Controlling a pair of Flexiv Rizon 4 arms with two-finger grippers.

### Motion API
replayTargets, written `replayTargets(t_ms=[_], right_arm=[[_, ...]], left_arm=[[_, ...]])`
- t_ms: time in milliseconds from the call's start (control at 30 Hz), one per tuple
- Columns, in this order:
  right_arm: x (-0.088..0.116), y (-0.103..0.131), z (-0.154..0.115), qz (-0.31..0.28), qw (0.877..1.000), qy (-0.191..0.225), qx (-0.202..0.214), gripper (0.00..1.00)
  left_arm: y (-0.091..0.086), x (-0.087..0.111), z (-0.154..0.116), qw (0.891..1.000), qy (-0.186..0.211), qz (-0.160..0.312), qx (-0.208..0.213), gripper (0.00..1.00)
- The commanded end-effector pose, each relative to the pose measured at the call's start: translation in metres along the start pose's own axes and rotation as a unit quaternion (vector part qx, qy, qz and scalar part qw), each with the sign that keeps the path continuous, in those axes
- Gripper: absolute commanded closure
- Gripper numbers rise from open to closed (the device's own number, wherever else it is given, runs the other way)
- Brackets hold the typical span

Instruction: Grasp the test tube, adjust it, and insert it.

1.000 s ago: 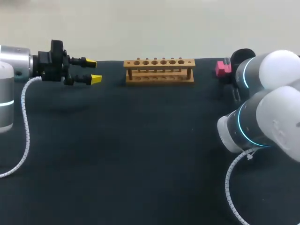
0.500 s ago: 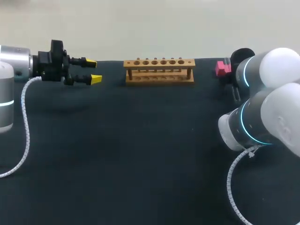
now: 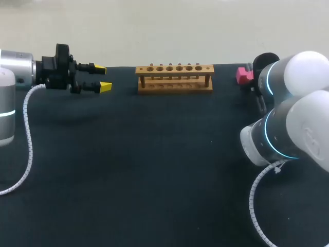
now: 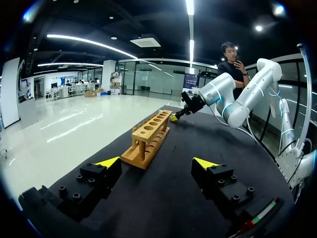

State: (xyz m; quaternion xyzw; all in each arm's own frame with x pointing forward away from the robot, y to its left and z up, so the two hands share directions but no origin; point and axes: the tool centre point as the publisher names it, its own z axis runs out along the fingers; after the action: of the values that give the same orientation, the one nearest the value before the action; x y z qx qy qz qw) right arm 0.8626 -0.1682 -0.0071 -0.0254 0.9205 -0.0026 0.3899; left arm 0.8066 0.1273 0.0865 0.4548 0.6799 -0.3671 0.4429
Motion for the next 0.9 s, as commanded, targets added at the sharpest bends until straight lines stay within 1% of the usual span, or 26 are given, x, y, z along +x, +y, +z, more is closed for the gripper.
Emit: replayTargets(t_ms=[33, 267, 500, 733, 900], right_arm=[[-0.001, 0.003, -0.007, 0.002, 1.0, 0.003, 0.005, 1.0], [-0.011, 0.011, -0.028, 0.015, 1.0, 0.003, 0.013, 1.0], [-0.017, 0.023, -0.064, 0.04, 0.998, 0.023, 0.032, 1.0], [-0.021, 0.043, -0.102, 0.058, 0.997, 0.017, 0.041, 1.0], [-0.019, 0.061, -0.119, 0.074, 0.996, 0.015, 0.044, 1.0]], left_arm=[[0.0, 0.001, 0.0, 1.0, -0.002, 0.001, 0.0, 0.0], [0.0, 0.001, 0.0, 1.0, -0.002, 0.001, 0.0, 0.0], [0.0, 0.001, 0.0, 1.0, -0.002, 0.001, 0.0, 0.0], [0.0, 0.001, 0.0, 1.0, -0.002, 0.001, 0.0, 0.0], [0.0, 0.001, 0.0, 1.0, -0.002, 0.001, 0.0, 0.0]])
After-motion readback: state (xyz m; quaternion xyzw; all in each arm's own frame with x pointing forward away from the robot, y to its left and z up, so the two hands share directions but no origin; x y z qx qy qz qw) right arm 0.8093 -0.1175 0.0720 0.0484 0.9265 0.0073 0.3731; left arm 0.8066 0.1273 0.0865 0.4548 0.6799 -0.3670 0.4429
